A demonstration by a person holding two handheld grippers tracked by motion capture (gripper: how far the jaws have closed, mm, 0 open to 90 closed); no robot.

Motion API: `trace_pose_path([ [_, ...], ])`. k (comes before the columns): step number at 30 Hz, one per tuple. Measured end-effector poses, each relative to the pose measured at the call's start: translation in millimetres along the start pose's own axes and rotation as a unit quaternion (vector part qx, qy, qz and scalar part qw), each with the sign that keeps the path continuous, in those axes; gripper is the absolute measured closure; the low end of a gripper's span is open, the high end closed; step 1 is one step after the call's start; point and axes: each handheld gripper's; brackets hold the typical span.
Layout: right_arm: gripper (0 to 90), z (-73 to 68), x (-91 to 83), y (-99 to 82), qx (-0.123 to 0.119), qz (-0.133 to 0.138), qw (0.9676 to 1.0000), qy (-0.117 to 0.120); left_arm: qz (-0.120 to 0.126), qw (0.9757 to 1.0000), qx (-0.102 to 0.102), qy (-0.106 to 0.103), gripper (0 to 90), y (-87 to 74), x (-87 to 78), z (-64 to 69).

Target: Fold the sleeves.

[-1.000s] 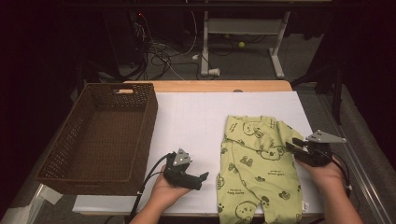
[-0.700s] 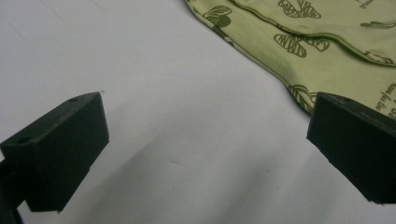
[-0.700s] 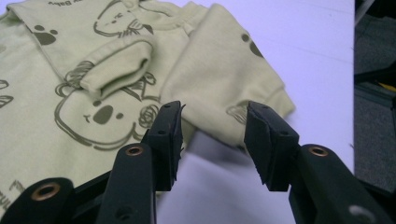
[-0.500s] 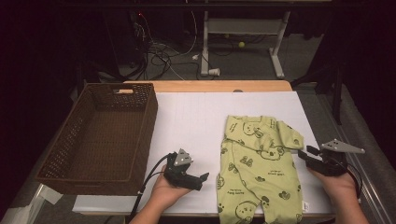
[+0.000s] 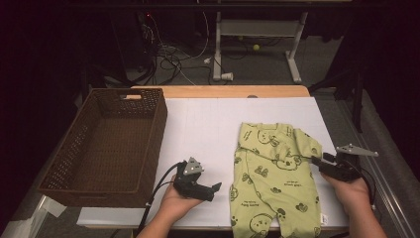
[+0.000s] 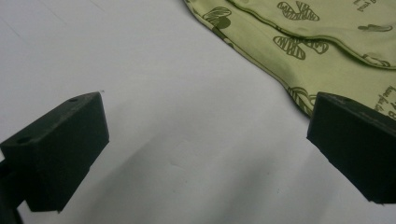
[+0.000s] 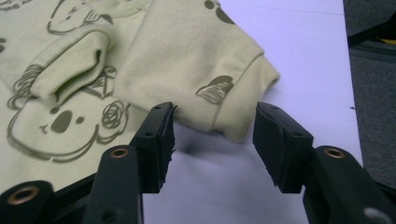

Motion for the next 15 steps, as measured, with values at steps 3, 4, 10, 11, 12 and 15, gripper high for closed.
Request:
trace_pose_path([
  [3,52.0,2.5,2.2,2.5,0.005,0.002,1.0000,-0.004,0.000,1.0000,0.001,-0.001,0.0,0.0,0.1,-0.1],
  [4,52.3,1.9,2.4,3.4,0.009,0.001,0.9999,-0.005,0.000,1.0000,0.001,-0.002,0.0,0.0,0.0,-0.1],
  [10,52.0,-0.1,8.2,6.4,0.002,-0.009,0.9999,-0.008,-0.001,1.0000,0.002,0.000,0.0,0.0,0.4,0.2],
  [11,52.2,-0.5,9.7,6.6,0.002,-0.016,0.9998,-0.007,-0.002,1.0000,0.002,0.000,0.0,0.0,0.4,0.2],
  [12,53.2,-0.4,10.6,6.9,-0.002,-0.019,0.9998,-0.008,-0.002,1.0000,0.002,0.000,0.0,0.1,0.4,0.2],
  [15,62.5,-1.2,10.6,7.0,-0.008,-0.018,0.9998,-0.003,-0.002,1.0000,0.003,0.000,0.0,0.1,0.6,0.2],
])
Point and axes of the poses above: each handheld gripper's, and its own axes: x roughly forward along the jaws, y roughly out of its top, z roughly to its right, and after that the axes turned 10 degrees about -x, right-handed
